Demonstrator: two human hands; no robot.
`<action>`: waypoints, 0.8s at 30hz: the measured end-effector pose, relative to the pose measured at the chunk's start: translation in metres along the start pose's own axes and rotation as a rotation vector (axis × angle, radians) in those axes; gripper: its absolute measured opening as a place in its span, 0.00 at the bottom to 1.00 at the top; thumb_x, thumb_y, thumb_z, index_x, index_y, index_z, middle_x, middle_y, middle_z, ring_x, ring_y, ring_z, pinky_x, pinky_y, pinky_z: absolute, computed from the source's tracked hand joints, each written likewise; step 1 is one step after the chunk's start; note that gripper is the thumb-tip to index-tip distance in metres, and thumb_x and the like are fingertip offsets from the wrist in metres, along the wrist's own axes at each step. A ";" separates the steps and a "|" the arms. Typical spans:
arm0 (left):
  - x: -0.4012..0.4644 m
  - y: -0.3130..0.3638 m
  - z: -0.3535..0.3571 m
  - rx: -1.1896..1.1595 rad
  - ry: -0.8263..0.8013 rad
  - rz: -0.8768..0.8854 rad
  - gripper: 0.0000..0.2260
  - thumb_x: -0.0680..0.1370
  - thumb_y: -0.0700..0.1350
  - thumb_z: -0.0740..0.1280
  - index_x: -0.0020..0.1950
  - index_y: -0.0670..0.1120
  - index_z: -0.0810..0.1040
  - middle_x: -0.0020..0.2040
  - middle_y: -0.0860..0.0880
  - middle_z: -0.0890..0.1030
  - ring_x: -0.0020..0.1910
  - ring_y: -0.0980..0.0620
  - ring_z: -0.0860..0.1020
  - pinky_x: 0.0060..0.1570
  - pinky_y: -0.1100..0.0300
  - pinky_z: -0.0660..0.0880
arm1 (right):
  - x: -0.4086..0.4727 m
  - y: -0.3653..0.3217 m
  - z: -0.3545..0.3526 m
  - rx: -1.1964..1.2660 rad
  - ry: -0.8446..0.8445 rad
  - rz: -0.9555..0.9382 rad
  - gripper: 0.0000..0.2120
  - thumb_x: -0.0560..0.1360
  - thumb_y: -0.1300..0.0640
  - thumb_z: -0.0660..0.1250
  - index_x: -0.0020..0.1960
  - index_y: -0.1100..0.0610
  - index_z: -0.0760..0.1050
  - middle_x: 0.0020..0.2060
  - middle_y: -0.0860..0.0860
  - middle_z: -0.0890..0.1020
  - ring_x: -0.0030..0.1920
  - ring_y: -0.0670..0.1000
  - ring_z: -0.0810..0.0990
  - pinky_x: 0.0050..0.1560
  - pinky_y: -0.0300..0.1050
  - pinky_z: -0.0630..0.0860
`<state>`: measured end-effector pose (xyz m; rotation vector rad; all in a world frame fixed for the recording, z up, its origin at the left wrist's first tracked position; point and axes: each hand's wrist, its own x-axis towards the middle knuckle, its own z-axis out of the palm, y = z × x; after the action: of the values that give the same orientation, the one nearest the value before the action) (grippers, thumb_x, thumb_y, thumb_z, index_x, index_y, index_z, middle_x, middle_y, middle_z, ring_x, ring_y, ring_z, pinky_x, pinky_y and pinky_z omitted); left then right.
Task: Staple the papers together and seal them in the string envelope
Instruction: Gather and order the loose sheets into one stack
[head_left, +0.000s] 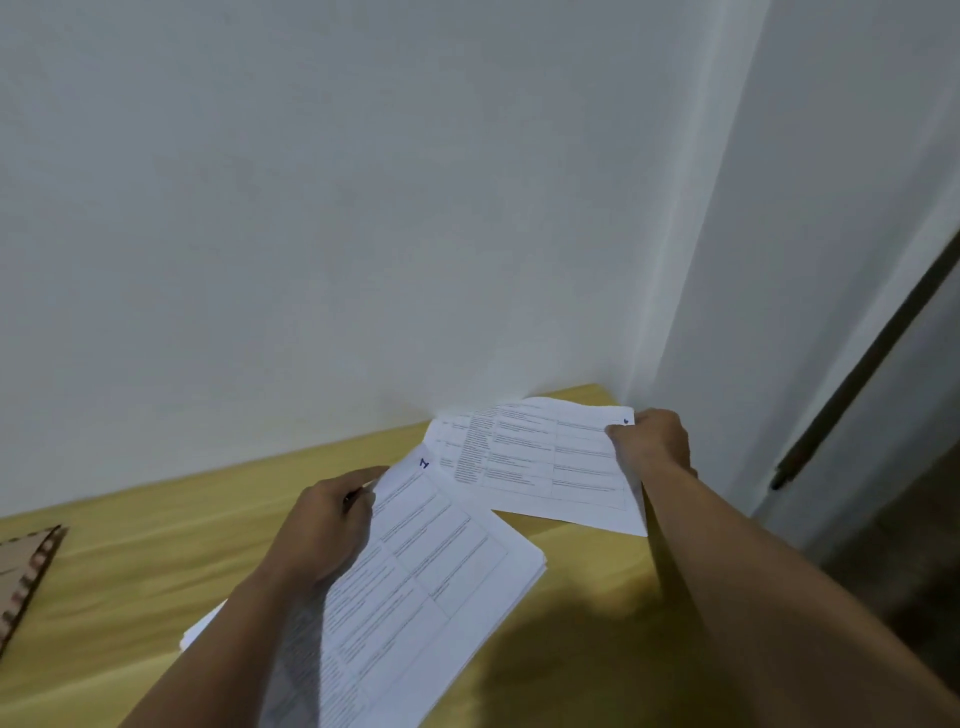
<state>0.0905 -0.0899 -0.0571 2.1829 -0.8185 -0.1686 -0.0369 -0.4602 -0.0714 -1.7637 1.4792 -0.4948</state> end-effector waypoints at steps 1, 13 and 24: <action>-0.001 0.000 0.000 -0.004 0.003 -0.001 0.22 0.81 0.37 0.62 0.60 0.65 0.80 0.49 0.69 0.84 0.51 0.69 0.81 0.47 0.72 0.73 | -0.002 0.000 0.000 0.006 0.018 -0.011 0.06 0.71 0.55 0.76 0.41 0.55 0.80 0.39 0.53 0.84 0.43 0.59 0.82 0.60 0.57 0.72; -0.031 0.040 -0.029 -0.065 0.131 0.046 0.29 0.80 0.36 0.63 0.50 0.76 0.78 0.46 0.71 0.83 0.50 0.67 0.82 0.50 0.67 0.77 | -0.056 -0.051 -0.039 0.358 -0.060 -0.501 0.13 0.79 0.62 0.73 0.62 0.58 0.85 0.56 0.49 0.86 0.57 0.49 0.83 0.61 0.41 0.75; -0.080 0.097 -0.114 0.006 0.283 0.173 0.18 0.80 0.40 0.65 0.65 0.56 0.82 0.56 0.60 0.85 0.55 0.64 0.81 0.57 0.60 0.78 | -0.163 -0.128 -0.104 0.479 -0.330 -0.819 0.07 0.81 0.58 0.72 0.56 0.52 0.87 0.46 0.38 0.85 0.49 0.35 0.81 0.48 0.26 0.74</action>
<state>0.0211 -0.0166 0.0793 2.0680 -0.8389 0.2245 -0.0683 -0.3325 0.1192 -1.8700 0.3176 -0.8291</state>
